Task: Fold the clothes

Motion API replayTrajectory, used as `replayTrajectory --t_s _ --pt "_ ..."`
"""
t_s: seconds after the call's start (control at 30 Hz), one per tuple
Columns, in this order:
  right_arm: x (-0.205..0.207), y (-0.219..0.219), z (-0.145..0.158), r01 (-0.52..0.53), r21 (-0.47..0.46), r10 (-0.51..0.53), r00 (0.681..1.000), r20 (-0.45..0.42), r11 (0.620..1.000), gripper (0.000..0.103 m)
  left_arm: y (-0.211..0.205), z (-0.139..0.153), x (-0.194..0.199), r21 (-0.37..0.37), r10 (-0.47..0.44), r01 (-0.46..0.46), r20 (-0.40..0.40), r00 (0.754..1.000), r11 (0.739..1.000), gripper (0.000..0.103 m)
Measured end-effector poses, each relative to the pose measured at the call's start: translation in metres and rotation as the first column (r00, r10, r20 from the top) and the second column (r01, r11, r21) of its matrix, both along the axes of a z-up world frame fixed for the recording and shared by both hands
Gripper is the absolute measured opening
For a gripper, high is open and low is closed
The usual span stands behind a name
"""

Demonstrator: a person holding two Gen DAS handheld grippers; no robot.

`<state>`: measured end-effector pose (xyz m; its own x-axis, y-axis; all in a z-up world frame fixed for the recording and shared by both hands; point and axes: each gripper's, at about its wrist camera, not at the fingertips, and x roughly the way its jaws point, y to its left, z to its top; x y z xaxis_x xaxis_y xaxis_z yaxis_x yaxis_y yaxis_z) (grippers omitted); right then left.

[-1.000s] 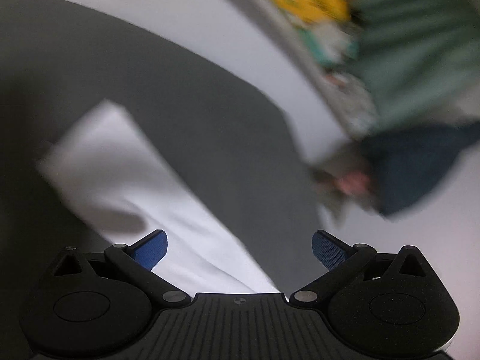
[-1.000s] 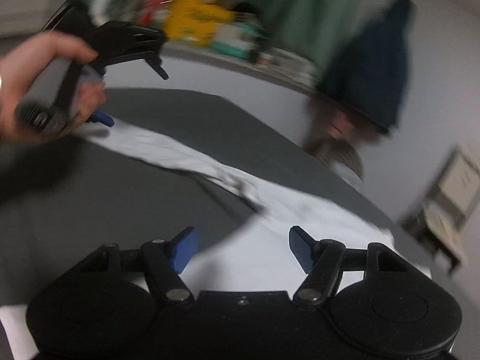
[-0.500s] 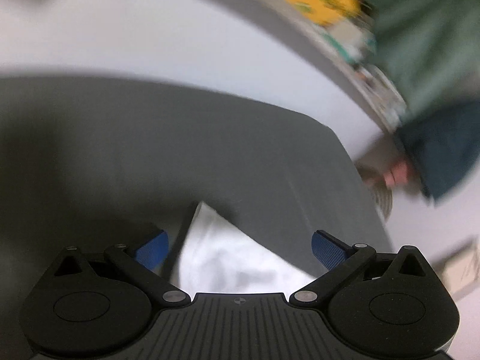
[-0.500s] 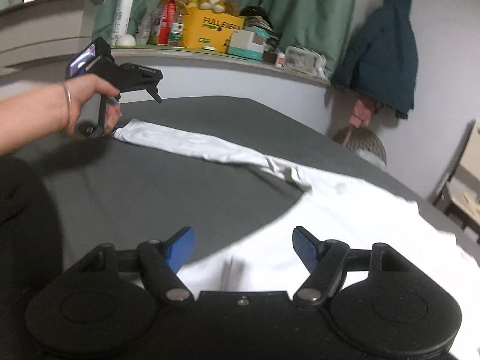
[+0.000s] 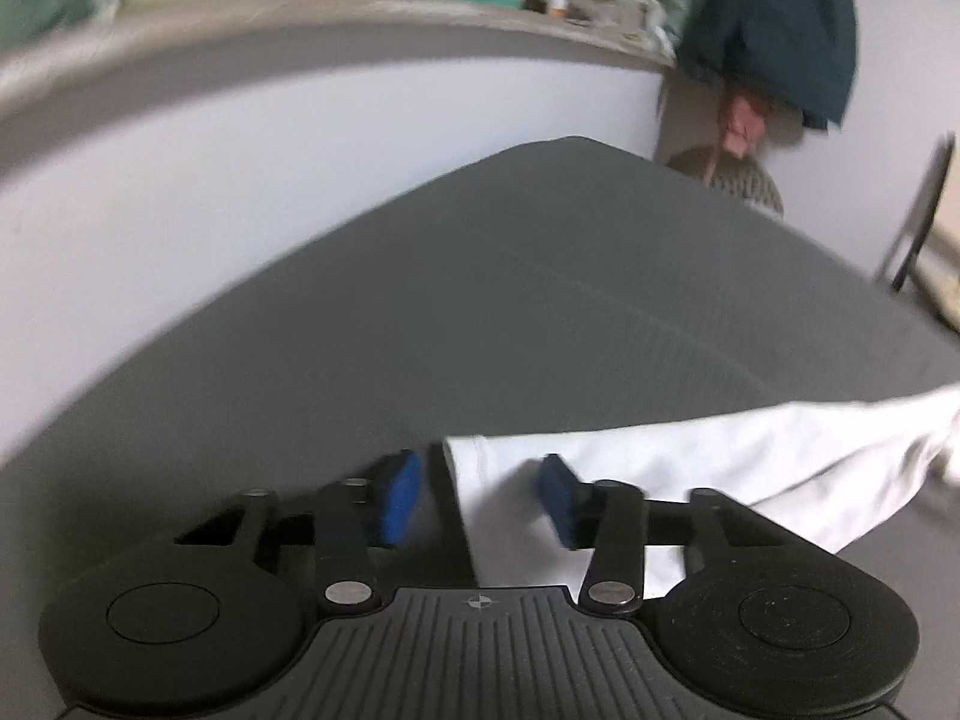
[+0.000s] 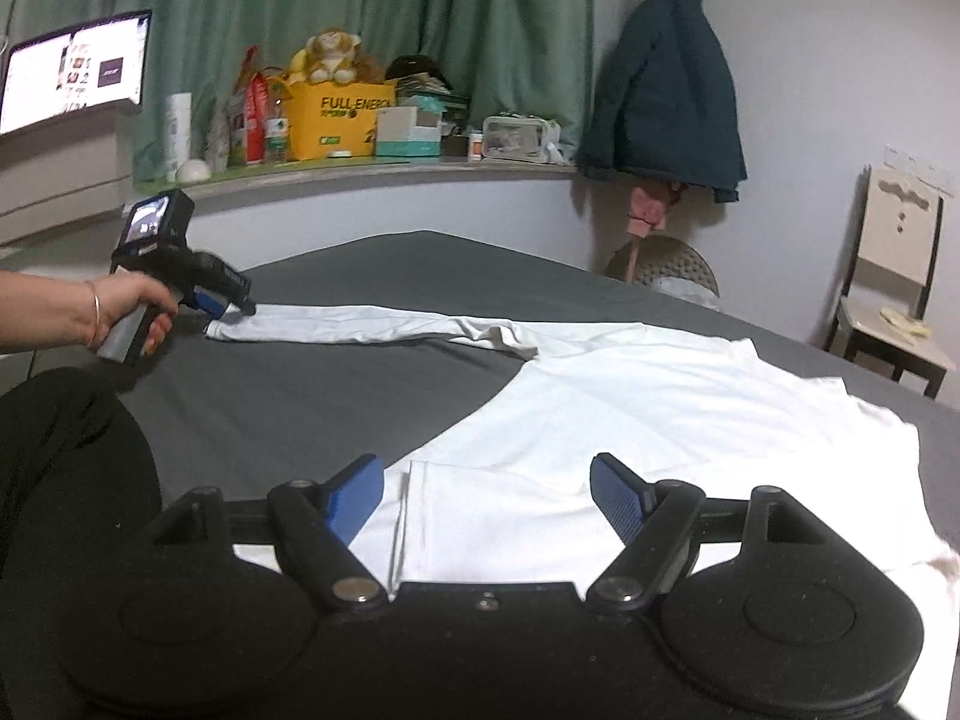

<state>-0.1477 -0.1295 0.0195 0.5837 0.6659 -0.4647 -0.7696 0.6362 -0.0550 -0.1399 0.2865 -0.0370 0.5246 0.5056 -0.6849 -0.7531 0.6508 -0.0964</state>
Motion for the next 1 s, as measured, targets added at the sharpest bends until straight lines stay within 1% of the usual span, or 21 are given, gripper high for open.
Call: replayTrajectory --t_s 0.07,0.13,0.17,0.23,0.3,0.37,0.43,0.47,0.53,0.57,0.6,0.63,0.7,0.77,0.83,0.93,1.0 --pt "-0.002 -0.006 0.001 0.01 0.011 -0.01 1.0 0.0 1.0 0.075 -0.005 0.003 0.007 0.035 -0.018 0.019 -0.022 1.0 0.999 0.018" --pt "-0.002 -0.014 0.001 0.028 0.025 -0.028 1.0 -0.008 0.999 0.075 -0.01 0.008 0.017 0.062 -0.024 0.026 -0.031 0.999 0.998 0.009" --pt "-0.003 -0.017 0.001 0.038 0.033 -0.037 0.999 -0.011 0.999 0.075 -0.014 0.015 0.018 0.078 -0.018 0.02 -0.018 1.0 0.997 0.006" --pt "-0.003 -0.025 0.002 0.056 0.047 -0.055 0.998 -0.019 0.997 0.075 -0.024 0.028 0.02 0.109 -0.006 0.005 0.011 1.0 0.994 0.005" --pt "-0.003 -0.032 0.002 0.074 0.062 -0.073 0.997 -0.027 0.995 0.075 -0.04 0.054 0.024 0.121 -0.028 0.017 0.094 0.995 0.993 0.005" --pt "-0.004 -0.039 0.003 0.093 0.076 -0.09 0.995 -0.036 0.993 0.076 -0.065 0.088 0.029 0.138 -0.12 0.097 0.172 0.978 0.986 0.005" --pt "-0.004 -0.047 0.003 0.111 0.09 -0.108 0.993 -0.044 0.99 0.077 -0.091 0.121 0.034 0.161 -0.213 0.176 0.247 0.945 0.971 0.005" --pt "-0.004 -0.05 0.003 0.121 0.097 -0.116 0.992 -0.049 0.988 0.077 -0.104 0.137 0.046 0.187 -0.267 0.221 0.275 0.924 0.957 0.005" --pt "-0.005 -0.058 0.004 0.139 0.111 -0.133 0.989 -0.057 0.984 0.077 -0.14 0.171 0.053 0.22 -0.359 0.298 0.338 0.87 0.929 0.005" --pt "-0.005 -0.061 0.004 0.148 0.118 -0.142 0.988 -0.062 0.982 0.077 -0.158 0.188 0.056 0.238 -0.403 0.334 0.367 0.838 0.912 0.005" --pt "-0.005 -0.066 0.004 0.161 0.125 -0.153 0.986 -0.068 0.979 0.077 -0.172 0.201 0.064 0.24 -0.435 0.366 0.397 0.808 0.899 0.005" --pt "-0.003 -0.071 0.005 0.183 0.131 -0.174 0.982 -0.078 0.974 0.077 -0.189 0.213 0.072 0.238 -0.473 0.409 0.423 0.773 0.881 0.005" --pt "0.0 -0.083 0.005 0.227 0.141 -0.214 0.972 -0.1 0.964 0.077 -0.227 0.231 0.087 0.242 -0.545 0.492 0.46 0.701 0.836 0.005" --pt "0.004 -0.094 0.006 0.27 0.151 -0.254 0.96 -0.121 0.951 0.077 -0.271 0.239 0.098 0.245 -0.621 0.585 0.479 0.621 0.774 0.005" --pt "0.007 -0.105 0.007 0.314 0.16 -0.292 0.946 -0.143 0.936 0.077 -0.319 0.232 0.104 0.248 -0.691 0.67 0.472 0.548 0.7 0.005" --pt "0.014 -0.124 0.008 0.384 0.173 -0.354 0.917 -0.182 0.907 0.077 -0.389 0.193 0.107 0.221 -0.781 0.787 0.432 0.451 0.576 0.005" --pt "0.028 -0.148 0.01 0.476 0.189 -0.429 0.87 -0.243 0.859 0.077 -0.422 0.155 0.111 0.173 -0.818 0.846 0.409 0.404 0.504 0.005"
